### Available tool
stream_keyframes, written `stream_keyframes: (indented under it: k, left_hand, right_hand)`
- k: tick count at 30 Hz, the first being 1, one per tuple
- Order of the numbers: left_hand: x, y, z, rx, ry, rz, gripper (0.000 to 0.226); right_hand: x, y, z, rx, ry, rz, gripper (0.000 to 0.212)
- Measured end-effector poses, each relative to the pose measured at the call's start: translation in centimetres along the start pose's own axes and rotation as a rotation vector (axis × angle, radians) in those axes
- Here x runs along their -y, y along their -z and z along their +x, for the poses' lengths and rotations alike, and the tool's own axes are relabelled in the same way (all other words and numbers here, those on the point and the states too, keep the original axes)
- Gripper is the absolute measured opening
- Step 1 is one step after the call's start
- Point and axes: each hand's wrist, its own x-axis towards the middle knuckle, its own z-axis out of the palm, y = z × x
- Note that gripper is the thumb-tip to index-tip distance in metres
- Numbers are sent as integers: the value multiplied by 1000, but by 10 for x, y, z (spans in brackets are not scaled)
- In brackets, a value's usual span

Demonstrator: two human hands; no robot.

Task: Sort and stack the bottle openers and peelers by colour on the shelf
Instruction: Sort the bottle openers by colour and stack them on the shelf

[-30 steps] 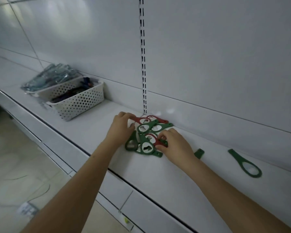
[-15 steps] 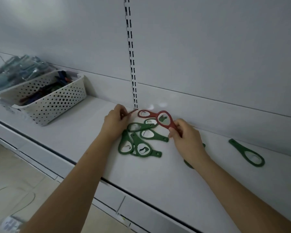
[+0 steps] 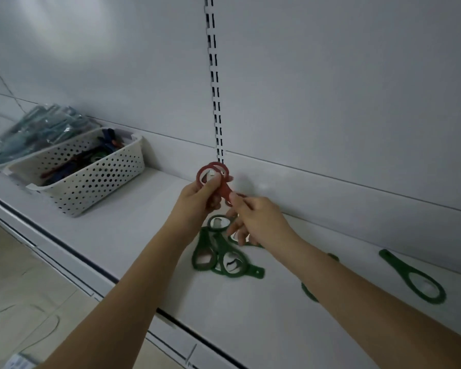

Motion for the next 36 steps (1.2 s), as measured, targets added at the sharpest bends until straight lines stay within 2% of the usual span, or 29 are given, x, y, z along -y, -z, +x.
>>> stream_keyframes:
  k: [2,4,6,8,11,15,17,20,22,25,28,32,36]
  left_hand:
    - [-3,15,3,-129,-6,68,32]
    - [2,30,5,-133,7,-11,34]
    - [8,35,7,-108,46,-259,28]
    - [11,37,13,-115,71,-339,27]
    - [17,42,22,-142,66,-292,45]
    - [16,41,25,-133,76,-364,66]
    - [14,39,26,-123,87,-316,61]
    - [18,40,25,-110,90,-261,30]
    - [20,40,26,-117,87,-226,9]
    - [21,39,26,-135,81,-227,20]
    - [18,39,30,-163,135,-448,14]
    - [20,44,35,-211,182,-611,21]
    - [24,44,33,-104,136,-575,34]
  right_hand:
    - [-12,11,11,-171,194,-449,39]
    - [-21,25,28,-291,315,-832,27]
    - [-23,33,43,-261,306,-1037,18]
    - [-20,31,50,-179,294,-1128,15]
    - [-17,18,58,-103,289,-1171,14]
    - [-14,9,70,-45,193,-1209,14]
    - [-13,7,71,-14,230,-1247,10]
    - [-7,6,71,36,250,-1365,15]
    - [-3,7,69,-24,266,-1387,18]
    - [-1,6,60,-208,382,-1234,30]
    - [3,-11,50,-344,463,-1044,31]
    - [7,-41,53,-337,550,-880,28]
    - [2,-57,59,-334,616,-972,14]
